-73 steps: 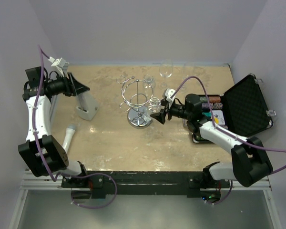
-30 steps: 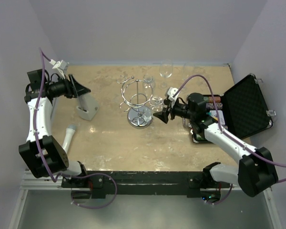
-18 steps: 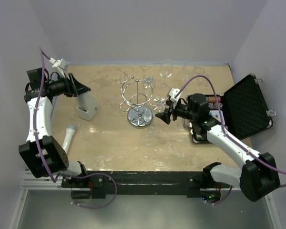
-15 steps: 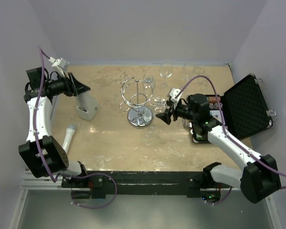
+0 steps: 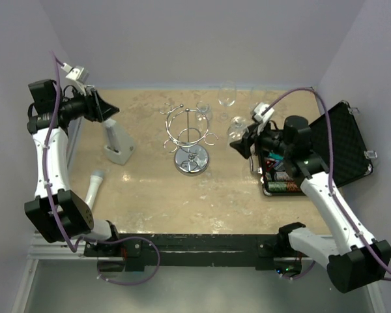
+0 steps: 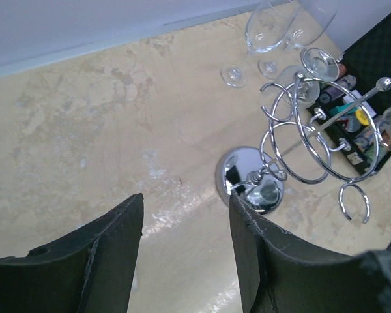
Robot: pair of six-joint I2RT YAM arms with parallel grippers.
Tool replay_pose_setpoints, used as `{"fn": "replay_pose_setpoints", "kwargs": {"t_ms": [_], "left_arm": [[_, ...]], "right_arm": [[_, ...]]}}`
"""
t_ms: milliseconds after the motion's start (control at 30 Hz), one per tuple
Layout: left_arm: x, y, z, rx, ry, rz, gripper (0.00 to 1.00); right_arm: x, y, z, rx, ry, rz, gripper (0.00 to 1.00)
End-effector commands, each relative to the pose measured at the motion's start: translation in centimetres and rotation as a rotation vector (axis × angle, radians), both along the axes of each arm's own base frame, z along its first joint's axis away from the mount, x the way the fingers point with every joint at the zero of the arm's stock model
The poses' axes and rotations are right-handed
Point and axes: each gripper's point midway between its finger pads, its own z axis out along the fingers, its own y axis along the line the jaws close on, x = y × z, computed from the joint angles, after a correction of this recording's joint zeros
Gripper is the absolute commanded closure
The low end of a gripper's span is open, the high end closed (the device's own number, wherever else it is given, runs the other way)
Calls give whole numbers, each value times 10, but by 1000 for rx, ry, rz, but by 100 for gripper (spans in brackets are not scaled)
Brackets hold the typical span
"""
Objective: Take the wine glass off the wine glass rack
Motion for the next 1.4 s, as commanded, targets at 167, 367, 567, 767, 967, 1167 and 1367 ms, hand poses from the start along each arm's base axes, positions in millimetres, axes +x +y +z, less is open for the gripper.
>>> {"fn": "replay_pose_setpoints", "kwargs": {"t_ms": [167,367,567,767,967,1167,1367], "left_arm": [[9,-79,129,327,-571,-137,39],[-17,-166,170,462,-870,-285,42],[-51,-218,171,598,-1147,-304,49],[-48,-256,170,572,-1177,-328,64],[-57,-290,157,588,-1256,-385,64],[-50,-295,162,665,-1384,-227,59],[-38,-296,165,682,-1412,-145,57]], "right_arm": [[28,-4,155,377,-9,-157,100],[51,7,211,565,45,-74,100],[49,25,231,770,278,29,100],[56,30,221,840,388,89,100],[64,29,216,865,439,72,100],[67,30,216,862,447,75,100],[70,30,211,856,458,69,100]]}}
